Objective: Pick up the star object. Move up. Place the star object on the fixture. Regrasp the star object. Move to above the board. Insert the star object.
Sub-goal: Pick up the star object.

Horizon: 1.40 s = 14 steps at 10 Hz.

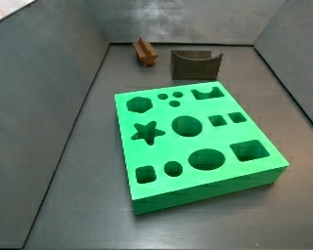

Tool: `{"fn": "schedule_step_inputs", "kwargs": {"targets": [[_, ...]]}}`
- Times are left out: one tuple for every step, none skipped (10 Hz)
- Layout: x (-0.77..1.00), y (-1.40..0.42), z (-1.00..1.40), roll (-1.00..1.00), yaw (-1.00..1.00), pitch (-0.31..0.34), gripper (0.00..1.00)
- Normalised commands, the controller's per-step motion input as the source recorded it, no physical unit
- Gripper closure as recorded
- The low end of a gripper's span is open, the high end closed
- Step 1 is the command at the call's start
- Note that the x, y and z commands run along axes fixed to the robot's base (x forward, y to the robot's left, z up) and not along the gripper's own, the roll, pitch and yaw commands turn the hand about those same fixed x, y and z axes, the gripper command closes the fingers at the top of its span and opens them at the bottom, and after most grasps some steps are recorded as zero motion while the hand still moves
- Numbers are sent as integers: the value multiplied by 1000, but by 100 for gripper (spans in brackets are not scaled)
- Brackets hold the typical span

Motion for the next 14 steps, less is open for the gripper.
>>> {"fn": "schedule_step_inputs", "kwargs": {"targets": [[-23, 0, -511, 70, 91, -34, 0], [-254, 0, -849, 144, 334, -176, 0], [-109, 69, -863, 129, 454, -157, 0], [-89, 103, -863, 150, 474, -141, 0], [-74, 126, -900, 160, 454, -113, 0], [-3, 131, -934, 151, 437, -80, 0], [0, 91, -983, 100, 371, -51, 0], [3, 43, -1000, 50, 291, -40, 0], [0, 3, -1000, 44, 260, -51, 0], [0, 0, -1000, 54, 254, -66, 0], [0, 0, -1000, 46, 266, -76, 0], [0, 43, -1000, 30, 283, -90, 0], [0, 94, -1000, 14, 309, -99, 0], [0, 126, -1000, 0, 311, -100, 0]]}}
